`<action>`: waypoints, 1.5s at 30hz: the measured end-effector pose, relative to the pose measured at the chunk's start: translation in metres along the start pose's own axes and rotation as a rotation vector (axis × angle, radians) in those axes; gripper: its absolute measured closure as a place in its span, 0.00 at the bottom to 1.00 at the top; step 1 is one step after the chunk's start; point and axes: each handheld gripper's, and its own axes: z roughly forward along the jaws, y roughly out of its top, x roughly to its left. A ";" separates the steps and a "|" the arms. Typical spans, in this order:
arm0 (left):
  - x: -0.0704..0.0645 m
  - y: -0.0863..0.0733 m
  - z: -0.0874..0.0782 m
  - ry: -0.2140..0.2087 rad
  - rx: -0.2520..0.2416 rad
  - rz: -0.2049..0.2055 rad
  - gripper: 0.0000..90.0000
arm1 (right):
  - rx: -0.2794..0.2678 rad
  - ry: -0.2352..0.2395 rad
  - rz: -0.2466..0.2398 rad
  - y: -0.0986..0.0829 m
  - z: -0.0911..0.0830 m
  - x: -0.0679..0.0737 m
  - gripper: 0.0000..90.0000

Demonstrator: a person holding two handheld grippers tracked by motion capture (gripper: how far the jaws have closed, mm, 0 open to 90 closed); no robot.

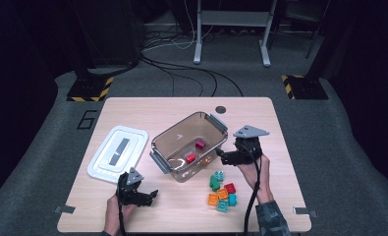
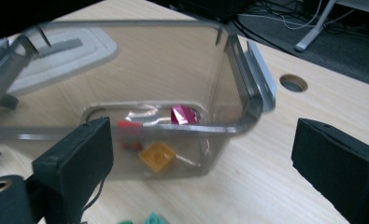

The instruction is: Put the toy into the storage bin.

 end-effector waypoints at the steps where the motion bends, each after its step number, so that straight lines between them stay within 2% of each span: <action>1: 0.000 0.000 0.000 -0.001 0.001 0.001 0.02 | 0.004 -0.008 0.004 -0.008 -0.004 0.000 0.05; 11: 0.000 0.000 0.000 -0.003 0.007 0.004 0.02 | 0.050 -0.025 0.073 -0.048 -0.015 -0.001 0.00; 12: 0.000 0.000 0.000 -0.003 0.007 0.004 0.02 | 0.050 -0.025 0.073 -0.048 -0.015 -0.001 0.00; 14: 0.000 0.000 0.000 -0.003 0.007 0.004 0.02 | 0.063 -0.015 0.102 -0.061 -0.016 0.003 0.00; 19: 0.001 0.000 0.000 -0.004 0.008 0.005 0.02 | 0.091 -0.011 0.130 -0.080 -0.016 0.010 0.00; 28: 0.001 0.000 0.000 -0.005 0.007 0.003 0.02 | 0.134 -0.010 0.126 -0.101 -0.017 0.023 0.04; 31: 0.001 0.000 0.000 -0.005 0.008 0.004 0.02 | 0.136 -0.011 0.132 -0.109 -0.017 0.027 0.05; 38: 0.000 0.000 0.000 -0.005 0.006 -0.001 0.02 | 0.182 0.005 0.153 -0.134 -0.015 0.036 0.10; 42: 0.000 0.000 0.000 -0.005 0.007 0.001 0.02 | 0.202 0.002 0.158 -0.148 -0.014 0.037 0.13; 44: 0.001 0.000 0.000 -0.005 0.008 0.004 0.02 | 0.187 0.012 0.190 -0.153 -0.016 0.034 0.14; 45: 0.001 0.000 0.000 -0.005 0.008 0.004 0.02 | 0.187 0.012 0.190 -0.153 -0.016 0.034 0.14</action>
